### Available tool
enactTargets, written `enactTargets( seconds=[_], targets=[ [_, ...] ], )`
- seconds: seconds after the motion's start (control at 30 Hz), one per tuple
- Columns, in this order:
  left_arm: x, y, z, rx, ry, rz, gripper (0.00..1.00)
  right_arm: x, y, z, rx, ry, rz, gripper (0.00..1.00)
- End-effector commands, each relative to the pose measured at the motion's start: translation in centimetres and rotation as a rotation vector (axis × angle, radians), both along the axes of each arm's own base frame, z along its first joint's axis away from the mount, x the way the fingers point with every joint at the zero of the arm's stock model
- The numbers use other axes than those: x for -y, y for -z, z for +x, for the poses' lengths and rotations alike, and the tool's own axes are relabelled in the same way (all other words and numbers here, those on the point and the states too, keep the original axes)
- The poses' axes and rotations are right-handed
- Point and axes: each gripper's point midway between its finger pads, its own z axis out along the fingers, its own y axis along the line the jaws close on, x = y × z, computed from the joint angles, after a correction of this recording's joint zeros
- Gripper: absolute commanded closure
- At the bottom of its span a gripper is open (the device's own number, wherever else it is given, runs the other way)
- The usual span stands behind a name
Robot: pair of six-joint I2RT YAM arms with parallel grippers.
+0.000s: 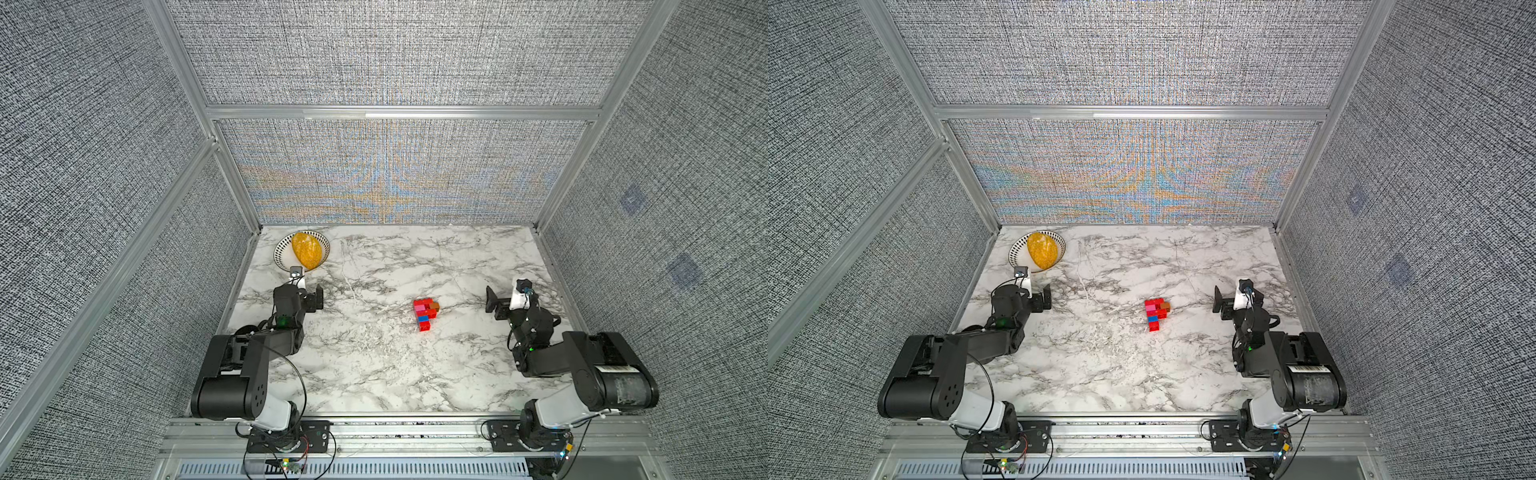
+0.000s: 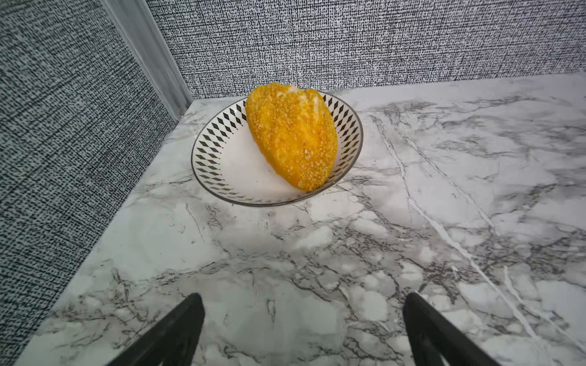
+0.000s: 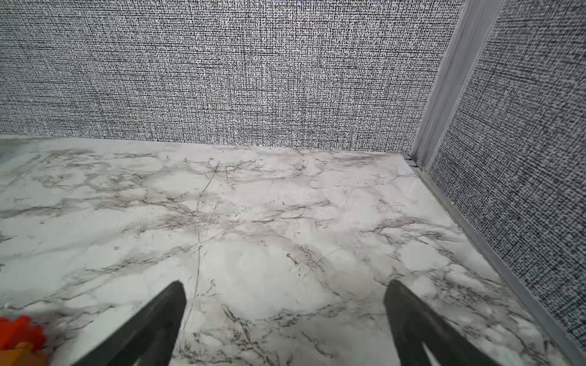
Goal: Assemble the letter p with lego
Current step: Reset both arms
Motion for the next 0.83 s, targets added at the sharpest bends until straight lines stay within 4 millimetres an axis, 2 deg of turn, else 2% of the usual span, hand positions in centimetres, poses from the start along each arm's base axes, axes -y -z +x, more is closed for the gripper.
enactTargets(
  seconds=[0.0, 0.8],
  targets=[
    [0.37, -0.03, 0.00, -0.003, 0.018, -0.013, 0.00, -0.07, 0.30, -0.02, -0.013, -0.003, 0.002, 0.02],
    [0.34, 0.00, 0.00, -0.004, 0.017, -0.013, 0.00, -0.11, 0.33, 0.21, -0.020, 0.032, -0.018, 0.02]
  ],
)
